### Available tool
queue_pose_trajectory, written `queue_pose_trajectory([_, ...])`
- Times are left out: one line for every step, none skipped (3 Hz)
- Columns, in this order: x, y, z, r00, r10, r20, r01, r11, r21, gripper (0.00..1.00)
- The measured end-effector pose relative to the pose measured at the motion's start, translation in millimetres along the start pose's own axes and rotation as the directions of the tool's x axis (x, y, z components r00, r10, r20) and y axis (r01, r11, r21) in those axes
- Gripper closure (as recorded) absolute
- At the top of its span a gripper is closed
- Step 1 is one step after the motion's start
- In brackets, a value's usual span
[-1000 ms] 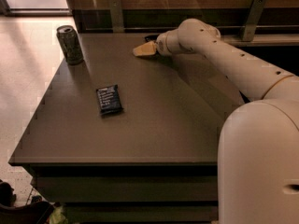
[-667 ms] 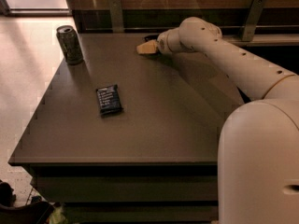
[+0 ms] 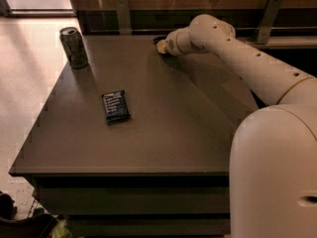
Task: Pick rxbar chocolate
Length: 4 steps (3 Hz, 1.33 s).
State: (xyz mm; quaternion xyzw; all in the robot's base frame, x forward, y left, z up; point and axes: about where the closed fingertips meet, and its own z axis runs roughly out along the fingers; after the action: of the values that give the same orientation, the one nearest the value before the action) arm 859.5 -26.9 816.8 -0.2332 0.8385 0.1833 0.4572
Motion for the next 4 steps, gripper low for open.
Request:
queue_pose_trajectory([0.0, 0.1, 0.1, 1.0, 0.0, 0.0, 0.0, 1.0, 0.0, 1.0])
queue_pose_trajectory([0.0, 0.1, 0.1, 1.0, 0.0, 0.0, 0.0, 1.0, 0.0, 1.0])
queue_pose_trajectory([0.0, 0.1, 0.1, 1.0, 0.0, 0.0, 0.0, 1.0, 0.0, 1.0])
queue_pose_trajectory([0.0, 0.1, 0.1, 1.0, 0.0, 0.0, 0.0, 1.0, 0.0, 1.0])
